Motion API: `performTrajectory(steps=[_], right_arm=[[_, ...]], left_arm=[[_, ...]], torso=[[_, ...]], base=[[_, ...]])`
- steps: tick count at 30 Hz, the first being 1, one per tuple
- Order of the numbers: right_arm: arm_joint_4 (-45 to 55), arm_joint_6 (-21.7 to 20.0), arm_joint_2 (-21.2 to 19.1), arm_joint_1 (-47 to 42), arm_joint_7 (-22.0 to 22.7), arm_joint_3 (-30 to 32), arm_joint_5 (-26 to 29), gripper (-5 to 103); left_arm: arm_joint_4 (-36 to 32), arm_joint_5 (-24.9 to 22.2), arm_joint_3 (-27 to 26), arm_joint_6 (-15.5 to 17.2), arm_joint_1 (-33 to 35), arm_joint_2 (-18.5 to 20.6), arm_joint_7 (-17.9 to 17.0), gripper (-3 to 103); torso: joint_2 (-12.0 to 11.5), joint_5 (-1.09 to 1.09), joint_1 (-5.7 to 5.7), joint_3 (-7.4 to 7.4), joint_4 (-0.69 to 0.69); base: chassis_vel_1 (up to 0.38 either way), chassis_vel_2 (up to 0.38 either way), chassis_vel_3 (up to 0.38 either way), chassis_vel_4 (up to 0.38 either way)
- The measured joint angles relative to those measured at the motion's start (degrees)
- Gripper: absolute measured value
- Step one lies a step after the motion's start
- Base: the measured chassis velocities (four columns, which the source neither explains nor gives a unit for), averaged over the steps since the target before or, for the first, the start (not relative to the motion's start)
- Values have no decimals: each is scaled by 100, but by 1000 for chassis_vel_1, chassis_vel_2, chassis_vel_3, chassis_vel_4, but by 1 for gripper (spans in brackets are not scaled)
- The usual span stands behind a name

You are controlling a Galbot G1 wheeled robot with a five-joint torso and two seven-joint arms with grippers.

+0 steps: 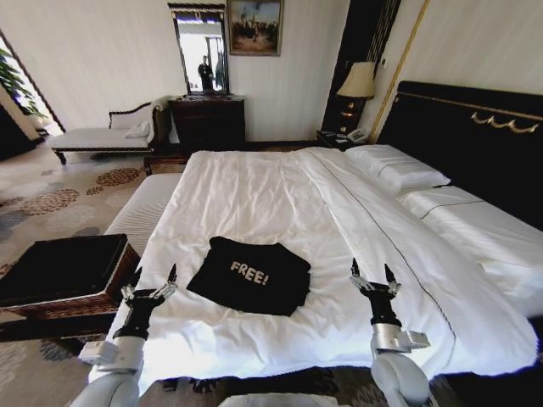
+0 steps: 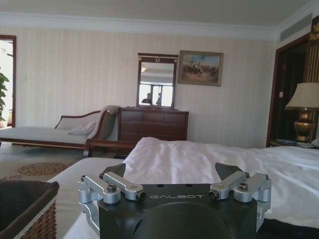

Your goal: Fold the clothes on the bed and place them into the basket.

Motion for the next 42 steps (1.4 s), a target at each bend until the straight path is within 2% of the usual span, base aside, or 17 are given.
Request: performTrajectory(steps=[1, 2, 4, 7, 8, 10, 11, 14, 15, 16, 20, 21, 24, 29, 37, 38, 42], right_arm=[[12, -167, -110, 98, 122, -135, 312, 100], [12, -167, -110, 98, 122, -135, 312, 100], [96, -516, -372, 325, 378, -391, 1063, 100], [182, -1163, -870, 801, 1012, -801, 2354, 100], [182, -1163, -870, 801, 1012, -801, 2354, 100], [36, -1577, -1228, 1292, 1431, -1129, 3191, 100], [36, -1577, -1228, 1292, 1431, -1129, 3191, 100], [-386, -1908, -1465, 1910, 1601, -1475, 3874, 100], [-523, -2075, -1490, 2151, 1744, -1575, 4127, 100], [-523, -2075, -1490, 2151, 1744, -1575, 4127, 100], [-1020, -2715, -1362, 3140, 2404, -1941, 5039, 100], [-1020, -2715, -1362, 3140, 2404, -1941, 5039, 100], [-1259, -3249, -1092, 3646, 3071, -2087, 5663, 100], [-1582, -3492, -805, 3905, 3506, -2237, 5747, 100], [-1763, -3582, -589, 3912, 3598, -2266, 5713, 100], [-1767, -3591, -564, 3902, 3587, -2272, 5703, 103], [-1810, -3614, -499, 3894, 3542, -2317, 5639, 90]], left_arm=[[56, 23, -61, 19, 38, 0, -30, 100], [56, 23, -61, 19, 38, 0, -30, 100], [121, 39, -152, 31, 105, -4, -54, 100], [267, 89, -300, 36, 184, -38, -106, 100], [267, 89, -300, 36, 184, -38, -106, 100], [317, 49, -422, 25, 261, -89, -124, 100], [317, 49, -422, 25, 261, -89, -124, 100], [178, -196, -548, -20, 418, -149, -101, 100], [109, -259, -577, -30, 457, -162, -86, 100], [109, -259, -577, -30, 457, -162, -86, 100], [-134, -326, -724, -56, 516, -186, -62, 100], [-134, -326, -724, -56, 516, -186, -62, 100], [-170, -326, -765, -54, 471, -191, -63, 100], [-92, -349, -822, -55, 435, -171, -66, 100], [-7, -436, -891, -36, 337, -70, -77, 100], [7, -438, -891, -30, 321, -59, -80, 100], [57, -440, -880, -14, 280, -45, -91, 100]], torso=[[0, 0, 0, 0, 0], [0, 0, 0, 0, 0], [0, 0, 0, 0, 1], [-1, 0, 3, 1, 3], [-1, 0, 3, 1, 3], [-1, -1, 5, 2, 3], [-1, -1, 5, 2, 3], [-1, 0, 4, 1, 0], [-1, 0, 4, 1, 0], [-1, 0, 4, 1, 0], [-1, 1, 4, 2, 4], [-1, 1, 4, 2, 4], [-1, -1, 5, 2, 1], [-1, -1, 4, 1, 2], [-1, -1, 4, 1, 0], [-1, 0, 4, 1, 0], [-1, -1, 4, 1, 1]], base=[[0, 0, 0, 0], [0, 0, 0, 0], [0, 0, 0, 0], [0, 0, 0, 0], [0, 0, 0, 0], [0, 0, 0, 0], [0, 0, 0, 0], [0, 0, 0, 0], [0, 0, 0, 0], [0, 0, 0, 0], [0, 0, 0, 0], [0, 0, 0, 0], [0, 0, 0, 0], [0, 0, 0, 0], [0, 0, 0, 0], [0, 0, 0, 0], [0, 0, 0, 0]])
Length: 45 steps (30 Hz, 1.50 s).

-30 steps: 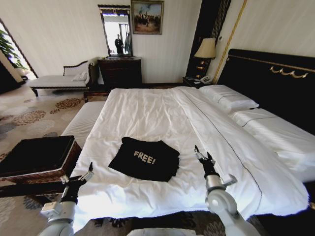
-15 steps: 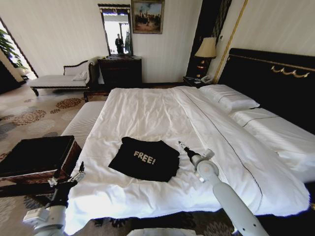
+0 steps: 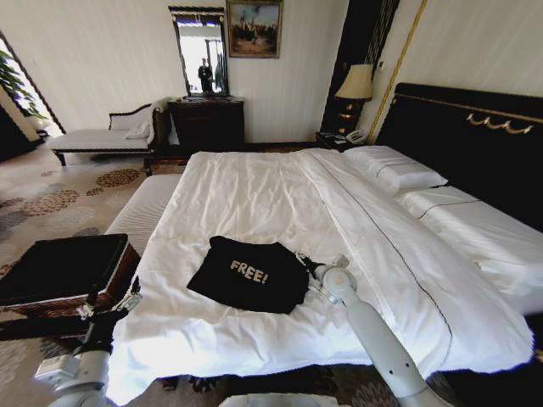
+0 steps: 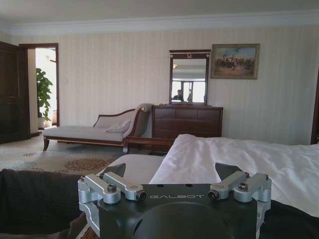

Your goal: Fold the clothes on the bed and place them into the basket.

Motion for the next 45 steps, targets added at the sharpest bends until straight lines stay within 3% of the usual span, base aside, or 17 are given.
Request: performTrajectory(steps=[1, 3, 4, 7, 11, 13, 17, 18, 19, 22, 24, 30, 36, 42, 45], right_arm=[[-30, -5, 12, 1, -10, -24, -36, 85], [-39, -6, 12, 1, -12, -30, -46, 85], [-65, -8, 9, 2, -16, -49, -88, 74], [-112, -24, -12, -4, -11, -79, -165, 68], [-214, -43, -57, 9, -6, -129, -286, 46], [-225, -43, -62, 17, -10, -134, -299, 46], [-248, -40, -116, 62, -107, -181, -377, 25], [-248, -40, -116, 62, -107, -181, -377, 25], [-244, -29, -127, 63, -134, -188, -399, 25], [-154, 116, -221, 38, -444, -235, -673, 9], [-120, 134, -245, 24, -505, -241, -712, 4], [85, 274, -367, -84, -779, -249, -952, 0], [202, 769, -505, -332, -1559, -267, -1722, 0], [193, 1701, -522, -654, -2606, -290, -2741, 0], [260, 1933, -536, -770, -2834, -291, -2898, 0]], left_arm=[[17, 0, 10, 1, 0, 2, -1, 100], [21, 0, 12, 1, 0, 3, -1, 100], [33, -3, 13, 1, -1, 8, -1, 100], [45, -19, 11, 1, -11, 22, -3, 100], [59, -41, 7, -5, -20, 18, -8, 100], [63, -41, 7, -9, -19, 14, -8, 100], [112, -41, 16, -23, -16, 3, -12, 100], [112, -41, 16, -23, -16, 3, -12, 100], [118, -42, 16, -25, -18, 3, -13, 100], [131, -43, 32, -27, -43, 11, -17, 100], [132, -43, 38, -27, -49, 13, -18, 100], [155, -41, 73, -26, -84, 40, -20, 100], [243, -179, 191, 11, -150, 111, -26, 100], [550, -480, 640, 541, -614, 421, -83, 100], [645, -528, 790, 764, -886, 526, -99, 100]], torso=[[0, 0, 0, 0, 0], [0, 0, 0, 0, 0], [0, 1, 0, 0, 0], [0, 1, 0, 0, 0], [0, 1, -1, 0, 0], [0, 1, -1, 0, 0], [0, 1, -1, 0, 1], [0, 1, -1, 0, 1], [0, 0, 0, 0, 1], [0, 1, -1, 0, 1], [0, 1, -1, 0, 0], [0, 1, -1, 0, 0], [0, 1, -1, 0, 1], [0, 1, -1, 0, 0], [0, 0, -1, 0, 0]], base=[[0, 0, 0, 0], [0, 0, 0, 0], [0, 0, 0, 0], [0, 0, 0, 0], [0, 0, 0, 0], [0, 0, 0, 0], [0, 0, 0, 0], [0, 0, 0, 0], [0, 0, 0, 0], [0, 0, 0, 0], [0, 0, 0, 0], [0, 0, 0, 0], [0, 0, 0, 0], [0, 0, 0, 0], [0, 0, 0, 0]])
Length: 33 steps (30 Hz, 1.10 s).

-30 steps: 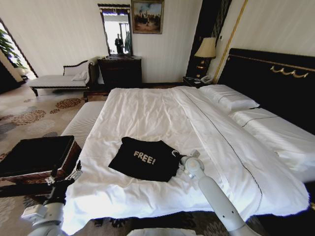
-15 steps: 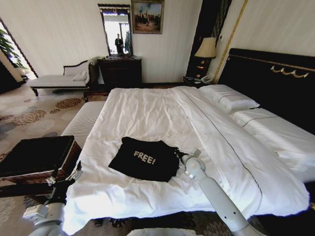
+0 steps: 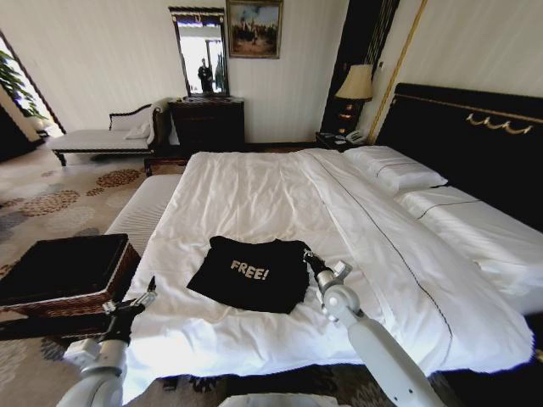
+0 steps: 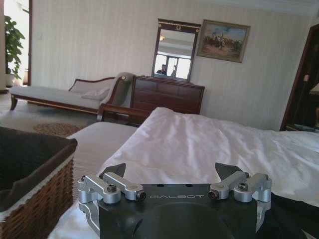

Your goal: Fold the clothes on the bed and place them into the basket.

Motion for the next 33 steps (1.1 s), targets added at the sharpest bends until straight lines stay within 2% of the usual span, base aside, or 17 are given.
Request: performTrajectory(steps=[3, 5, 9, 11, 13, 19, 23, 25, 28, 30, 33], right_arm=[[111, 104, -109, -165, -130, 26, -117, 0], [115, 109, -132, -206, -131, 30, -135, 0], [72, 157, -63, -364, -131, 47, -265, 0], [62, 170, -35, -393, -131, 48, -286, 0], [51, 240, 78, -486, -151, 46, -343, 0], [51, 434, 189, -560, -244, 36, -361, 0], [-30, 590, 224, -576, -358, 32, -394, 0], [-59, 604, 223, -572, -373, 26, -419, 0], [-123, 625, 234, -544, -395, 16, -464, 0], [-130, 628, 240, -536, -398, 15, -465, 0], [-168, 642, 257, -500, -413, 19, -465, 0]], left_arm=[[163, -144, 247, 301, -465, 292, -12, 100], [219, -221, 315, 363, -580, 389, -13, 100], [534, -771, 676, 676, -1050, 794, -92, 100], [588, -870, 767, 724, -1120, 857, -105, 100], [810, -1106, 1239, 949, -1357, 1035, -113, 100], [1206, -1152, 1781, 1035, -1663, 1104, -108, 100], [1615, -1572, 2106, 1102, -2153, 1126, -160, 100], [1665, -1639, 2140, 1108, -2233, 1137, -160, 100], [1993, -1890, 2265, 1121, -2805, 1224, -158, 100], [2091, -1904, 2300, 1123, -2940, 1251, -159, 100], [2582, -1903, 2550, 1124, -3499, 1355, -150, 100]], torso=[[0, 1, 0, 0, 0], [0, 0, 0, 0, 0], [0, 0, 0, 0, 1], [0, 1, 0, 0, 0], [0, 0, 0, 0, 0], [0, 0, 0, 0, 1], [0, 0, 0, 0, 0], [0, 0, 0, 1, 1], [0, 1, 0, 0, 1], [0, 2, 0, 0, -1], [0, 1, 1, 0, 0]], base=[[0, 0, 0, 0], [0, 0, 0, 0], [0, 0, 0, 0], [0, 0, 0, 0], [0, 0, 0, 0], [0, 0, 0, 0], [0, 0, 0, 0], [0, 0, 0, 0], [0, 0, 0, 0], [0, 0, 0, 0], [0, 0, 0, 0]])
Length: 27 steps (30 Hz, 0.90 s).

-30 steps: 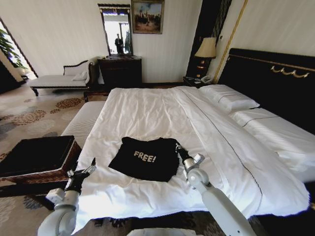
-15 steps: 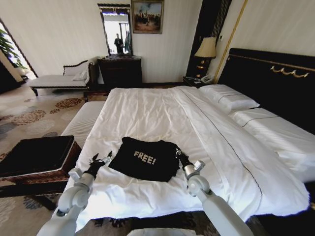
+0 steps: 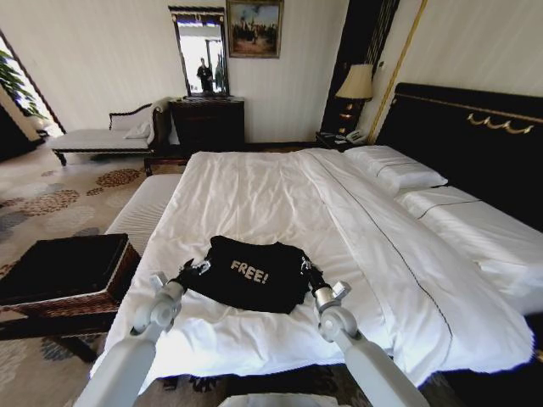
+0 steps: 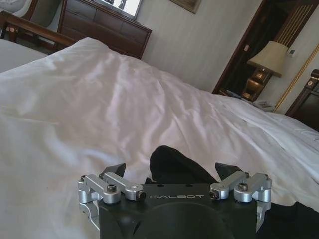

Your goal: Fold the clothes on the bed and place them into the basket.

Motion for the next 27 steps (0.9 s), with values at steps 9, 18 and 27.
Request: performTrajectory(steps=[9, 18, 27], right_arm=[[-109, 11, 24, 65, -19, 112, 1, 0], [-124, 11, -49, 34, -19, 274, 32, 0], [-87, 7, -162, 8, -4, 331, 59, 0]], left_arm=[[1682, 173, 1004, -111, -1579, -155, 267, 100], [2681, 428, 1371, -186, -2203, -360, 450, 100], [3172, 356, 1407, -381, -2408, -614, 727, 91]], torso=[[0, 1, 0, 0, -1], [0, 0, 1, 0, 2], [0, 0, 0, 0, 1]], base=[[0, 0, 0, 0], [0, 0, 0, 0], [0, 0, 0, 0]])
